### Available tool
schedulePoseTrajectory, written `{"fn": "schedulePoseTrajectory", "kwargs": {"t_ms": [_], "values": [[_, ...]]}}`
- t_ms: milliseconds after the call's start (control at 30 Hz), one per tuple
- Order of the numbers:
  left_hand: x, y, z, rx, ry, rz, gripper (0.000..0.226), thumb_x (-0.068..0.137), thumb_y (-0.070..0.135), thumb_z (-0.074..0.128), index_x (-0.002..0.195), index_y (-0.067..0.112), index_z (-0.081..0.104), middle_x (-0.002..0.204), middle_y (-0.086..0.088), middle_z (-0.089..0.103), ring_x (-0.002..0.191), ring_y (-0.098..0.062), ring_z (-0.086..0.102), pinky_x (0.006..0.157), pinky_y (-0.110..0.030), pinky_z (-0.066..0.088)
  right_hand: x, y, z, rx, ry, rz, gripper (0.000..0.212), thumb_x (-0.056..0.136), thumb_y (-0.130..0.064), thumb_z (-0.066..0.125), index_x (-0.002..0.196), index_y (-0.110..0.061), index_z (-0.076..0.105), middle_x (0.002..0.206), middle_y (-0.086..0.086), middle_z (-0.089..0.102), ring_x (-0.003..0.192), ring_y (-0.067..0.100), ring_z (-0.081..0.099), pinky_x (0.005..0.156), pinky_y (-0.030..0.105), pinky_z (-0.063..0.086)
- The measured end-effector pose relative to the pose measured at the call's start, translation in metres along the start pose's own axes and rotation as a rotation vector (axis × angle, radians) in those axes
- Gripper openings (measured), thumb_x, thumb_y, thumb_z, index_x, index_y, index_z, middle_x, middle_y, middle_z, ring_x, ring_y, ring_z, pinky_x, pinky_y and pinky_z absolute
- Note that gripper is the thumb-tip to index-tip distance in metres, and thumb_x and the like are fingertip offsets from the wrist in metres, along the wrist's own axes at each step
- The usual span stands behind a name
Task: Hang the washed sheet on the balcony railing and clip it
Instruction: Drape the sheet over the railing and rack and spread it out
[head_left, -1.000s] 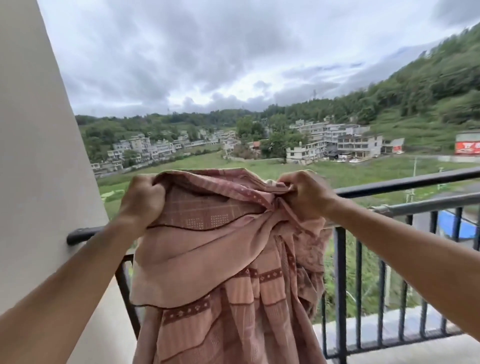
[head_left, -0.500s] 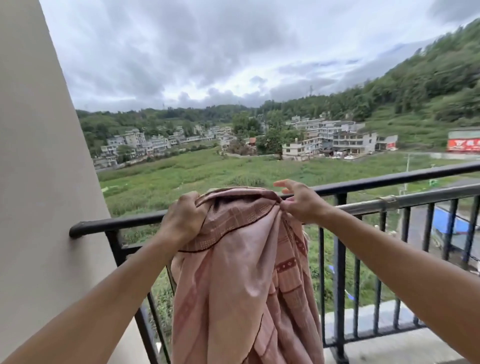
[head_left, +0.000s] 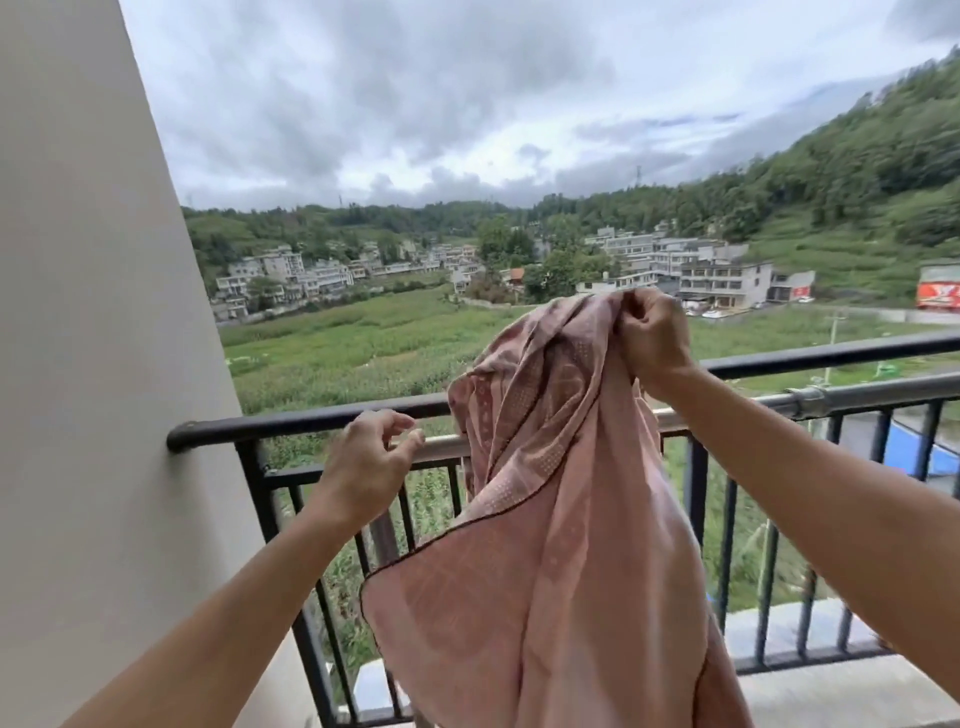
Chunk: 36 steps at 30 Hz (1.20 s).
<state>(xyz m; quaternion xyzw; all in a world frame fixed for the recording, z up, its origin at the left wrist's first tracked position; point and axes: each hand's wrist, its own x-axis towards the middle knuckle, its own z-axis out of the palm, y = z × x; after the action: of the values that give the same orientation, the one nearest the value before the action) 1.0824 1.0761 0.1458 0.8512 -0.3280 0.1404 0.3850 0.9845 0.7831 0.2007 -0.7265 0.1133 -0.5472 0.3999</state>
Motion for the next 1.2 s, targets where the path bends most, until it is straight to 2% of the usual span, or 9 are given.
{"fn": "schedulePoseTrajectory", "kwargs": {"t_ms": [133,300,400,500,600,833,967,1100,1200], "values": [[-0.004,0.011,0.013,0.192,-0.025,0.027,0.044,0.090,0.046,0.058,0.121,0.015,0.059,0.116,-0.003,0.060,0.103,-0.018,0.056,0.089,-0.038,0.049,0.014,0.024,-0.034,0.349,-0.055,0.307,0.019,0.089,-0.008,0.061,0.071,-0.015,0.063,0.057,-0.009,0.066,0.061,0.012,0.060,0.059,0.027,0.053],[0.005,0.045,0.052,0.336,-0.169,0.103,0.067,0.085,0.061,0.054,0.137,0.021,0.044,0.130,-0.003,0.055,0.114,-0.021,0.054,0.098,-0.040,0.045,0.002,0.070,-0.092,-0.159,-0.309,0.294,0.030,0.091,0.002,0.053,0.066,-0.012,0.059,0.059,0.005,0.056,0.058,0.016,0.053,0.042,0.018,0.039],[0.022,0.062,0.075,0.353,-0.252,0.123,0.069,0.084,0.062,0.056,0.142,0.031,0.036,0.133,-0.003,0.057,0.117,-0.024,0.056,0.096,-0.044,0.047,-0.005,0.067,-0.120,-0.472,-0.282,0.220,0.020,0.089,-0.010,0.060,0.079,-0.023,0.071,0.086,0.008,0.070,0.076,0.020,0.060,0.062,0.026,0.047],[0.039,0.069,0.085,0.168,-0.310,0.193,0.015,0.086,0.045,0.062,0.100,0.046,0.064,0.099,0.005,0.072,0.089,-0.018,0.067,0.077,-0.044,0.056,-0.023,0.033,-0.131,-0.641,-0.208,0.088,0.028,0.094,-0.043,0.054,0.100,-0.020,0.067,0.090,-0.001,0.068,0.074,0.015,0.058,0.057,0.022,0.040],[0.048,0.079,0.091,0.078,-0.280,0.284,0.014,0.080,0.034,0.060,0.081,0.034,0.074,0.079,0.010,0.072,0.072,-0.014,0.067,0.065,-0.043,0.056,-0.047,0.003,-0.130,-0.745,-0.455,0.017,0.050,0.078,-0.077,0.050,0.088,-0.028,0.054,0.074,-0.008,0.062,0.064,0.013,0.059,0.052,0.026,0.040],[0.068,0.109,0.064,0.034,0.015,0.360,0.015,0.084,0.022,0.058,0.082,0.022,0.073,0.070,0.006,0.066,0.069,-0.021,0.062,0.062,-0.037,0.053,-0.015,0.022,-0.136,-0.457,-0.239,-0.006,0.008,0.083,-0.019,0.071,0.077,-0.014,0.072,0.066,-0.001,0.065,0.065,0.019,0.062,0.054,0.028,0.046],[0.073,0.120,0.061,0.128,0.188,0.301,0.012,0.088,0.015,0.058,0.086,0.016,0.070,0.080,-0.003,0.071,0.075,-0.026,0.063,0.064,-0.039,0.052,0.027,0.068,-0.181,-0.753,-0.026,0.084,0.010,0.086,-0.024,0.066,0.086,-0.017,0.073,0.079,0.004,0.069,0.076,0.026,0.061,0.061,0.029,0.042],[0.056,0.093,0.082,0.170,-0.017,0.135,0.021,0.092,0.023,0.053,0.073,0.018,0.062,0.076,-0.002,0.067,0.076,-0.027,0.063,0.063,-0.041,0.051,0.024,0.111,-0.208,-1.020,-0.030,0.276,0.013,0.085,-0.032,0.067,0.085,-0.020,0.072,0.083,0.004,0.070,0.071,0.023,0.055,0.062,0.027,0.036],[0.039,0.088,0.099,0.188,-0.026,0.046,0.029,0.095,0.031,0.050,0.067,0.027,0.056,0.074,0.004,0.062,0.074,-0.022,0.058,0.059,-0.035,0.041,0.024,0.098,-0.194,-1.058,-0.093,0.102,0.025,0.090,-0.033,0.062,0.112,-0.022,0.066,0.104,0.009,0.066,0.087,0.027,0.060,0.069,0.029,0.044]]}}
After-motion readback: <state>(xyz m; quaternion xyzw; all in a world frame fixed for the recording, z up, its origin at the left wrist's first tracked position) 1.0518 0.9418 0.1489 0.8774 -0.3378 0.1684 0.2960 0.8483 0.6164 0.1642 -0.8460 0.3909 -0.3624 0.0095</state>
